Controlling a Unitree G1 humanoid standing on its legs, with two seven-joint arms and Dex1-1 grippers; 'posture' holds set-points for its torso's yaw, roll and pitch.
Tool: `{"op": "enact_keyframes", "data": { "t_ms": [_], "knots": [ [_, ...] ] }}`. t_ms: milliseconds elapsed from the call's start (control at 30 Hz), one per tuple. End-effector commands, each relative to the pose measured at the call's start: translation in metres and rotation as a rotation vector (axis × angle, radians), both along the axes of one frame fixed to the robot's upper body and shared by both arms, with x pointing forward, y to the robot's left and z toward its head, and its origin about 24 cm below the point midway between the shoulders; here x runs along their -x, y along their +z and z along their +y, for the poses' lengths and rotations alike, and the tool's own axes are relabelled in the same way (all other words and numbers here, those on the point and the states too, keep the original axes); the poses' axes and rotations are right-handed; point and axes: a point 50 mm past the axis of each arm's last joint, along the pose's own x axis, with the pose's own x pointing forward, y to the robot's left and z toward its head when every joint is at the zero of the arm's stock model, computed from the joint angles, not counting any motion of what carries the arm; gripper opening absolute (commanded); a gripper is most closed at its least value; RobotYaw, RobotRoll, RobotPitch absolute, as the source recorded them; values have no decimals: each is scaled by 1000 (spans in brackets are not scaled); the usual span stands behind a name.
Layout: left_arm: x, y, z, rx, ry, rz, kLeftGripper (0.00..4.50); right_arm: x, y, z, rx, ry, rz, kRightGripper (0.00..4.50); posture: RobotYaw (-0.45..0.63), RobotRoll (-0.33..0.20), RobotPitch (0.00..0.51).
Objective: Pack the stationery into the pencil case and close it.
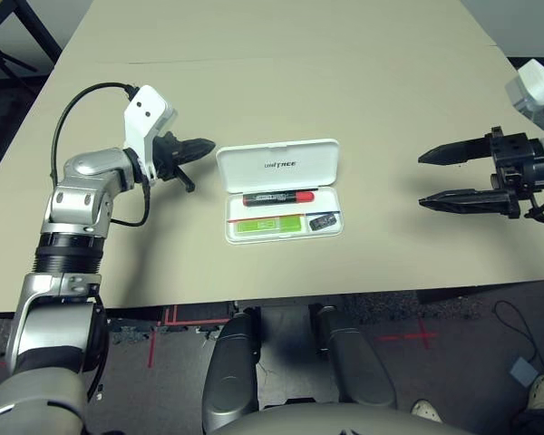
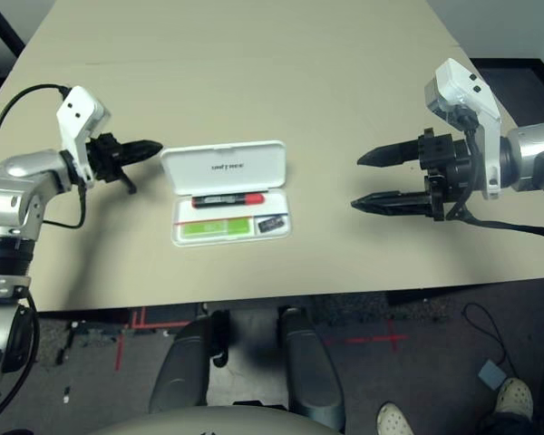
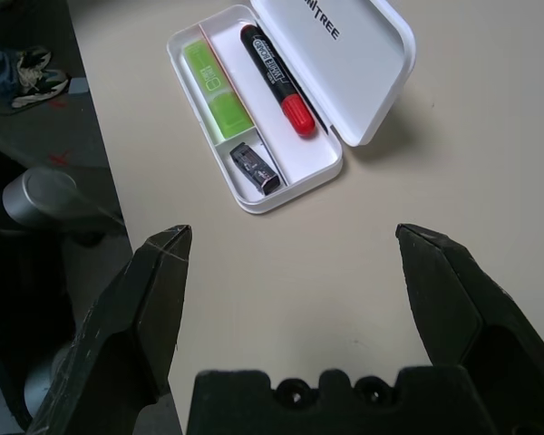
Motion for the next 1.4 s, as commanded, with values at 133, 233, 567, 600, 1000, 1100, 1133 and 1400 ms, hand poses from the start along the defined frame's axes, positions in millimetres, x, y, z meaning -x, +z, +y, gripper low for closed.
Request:
{"op": "enact_keyframes", "data": {
  "t_ms": [133,233,567,600,1000,1100,1133,1400],
  "knots": [
    [-3,-5,-13,-3,-50,23,20,0,1,4,1,17,-11,4500,-45,0,224],
    [-4,-8,-20,5,-68,31,20,-1,1,5,1,20,-12,4500,-45,0,224],
    [-4,-12,-22,10,-76,40,20,-2,0,6,4,19,-17,4500,-49,0,221],
    [-3,-12,-24,9,-85,41,20,-2,0,6,4,20,-17,4500,-47,0,220],
    [35,-13,-51,-50,-341,89,20,-5,-3,7,27,23,-20,4500,-40,0,220],
    [46,-16,-55,-71,-390,115,20,-6,-5,7,33,24,-19,4500,-37,0,221],
    [49,-17,-56,-78,-404,122,20,-7,-5,7,36,25,-19,4500,-36,0,221],
    [57,-36,-66,-124,-430,167,20,-9,-9,9,48,32,-20,4500,-34,0,221]
  ]
}}
